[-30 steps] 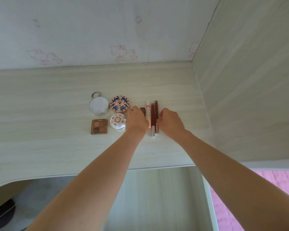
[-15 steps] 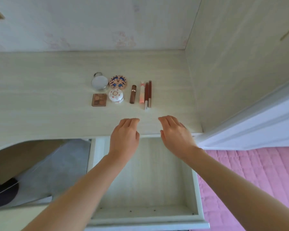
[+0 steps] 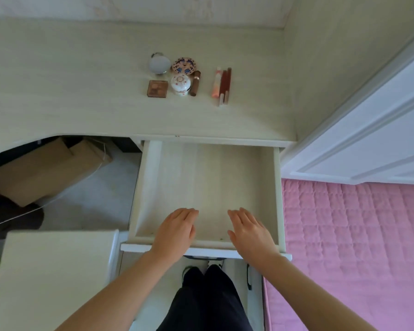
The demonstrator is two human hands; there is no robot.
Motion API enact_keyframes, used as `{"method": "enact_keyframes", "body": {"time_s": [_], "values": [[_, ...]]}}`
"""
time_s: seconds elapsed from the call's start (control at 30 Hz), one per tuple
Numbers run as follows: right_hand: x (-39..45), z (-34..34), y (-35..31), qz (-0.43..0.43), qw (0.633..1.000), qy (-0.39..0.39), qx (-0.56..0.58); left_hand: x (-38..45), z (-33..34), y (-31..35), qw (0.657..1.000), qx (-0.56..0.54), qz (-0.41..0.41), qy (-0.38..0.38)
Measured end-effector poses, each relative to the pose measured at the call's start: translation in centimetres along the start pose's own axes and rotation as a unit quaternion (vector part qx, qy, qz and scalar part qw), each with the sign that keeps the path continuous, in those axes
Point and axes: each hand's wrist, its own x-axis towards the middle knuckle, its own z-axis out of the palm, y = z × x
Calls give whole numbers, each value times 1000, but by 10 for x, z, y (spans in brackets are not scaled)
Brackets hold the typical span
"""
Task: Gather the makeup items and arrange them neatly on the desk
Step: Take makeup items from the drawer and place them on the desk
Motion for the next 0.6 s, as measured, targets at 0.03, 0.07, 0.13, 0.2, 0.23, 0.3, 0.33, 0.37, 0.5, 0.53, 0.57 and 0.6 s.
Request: {"method": "enact_keyframes", "body": {"time_s": [0.03,0.07,0.13,0.2,0.23,0.3,0.33,0.37,0.5,0.53,0.57,0.6], "values": [[-9,7,-3,8,1000,-16,-5,-10,8,-4,1000,12,8,-12],[-18,15,-7,14,999,-32,-14,-20,15,-7,999,27,6,-33],[-33,28,-14,22,997,-66,-31,-37,28,-15,995,57,-8,-79],[-44,37,-21,24,995,-94,-33,-51,37,-20,992,78,-10,-96],[-48,41,-24,25,993,-106,-37,-56,39,-22,992,84,-6,-96],[-52,44,-27,25,992,-109,-61,-64,41,-23,992,104,19,-72],[-53,46,-27,27,992,-100,-70,-65,41,-24,991,113,32,-58],[-54,47,-27,28,992,-99,-71,-65,43,-25,991,121,41,-43],[-54,51,-21,19,993,-86,-73,-62,49,-29,989,134,58,-1],[-53,51,-20,16,994,-77,-74,-62,51,-30,989,136,61,10],[-53,51,-19,10,994,-73,-75,-62,53,-31,988,140,66,20],[-53,51,-17,1,995,-70,-76,-63,54,-32,986,148,75,30]]}}
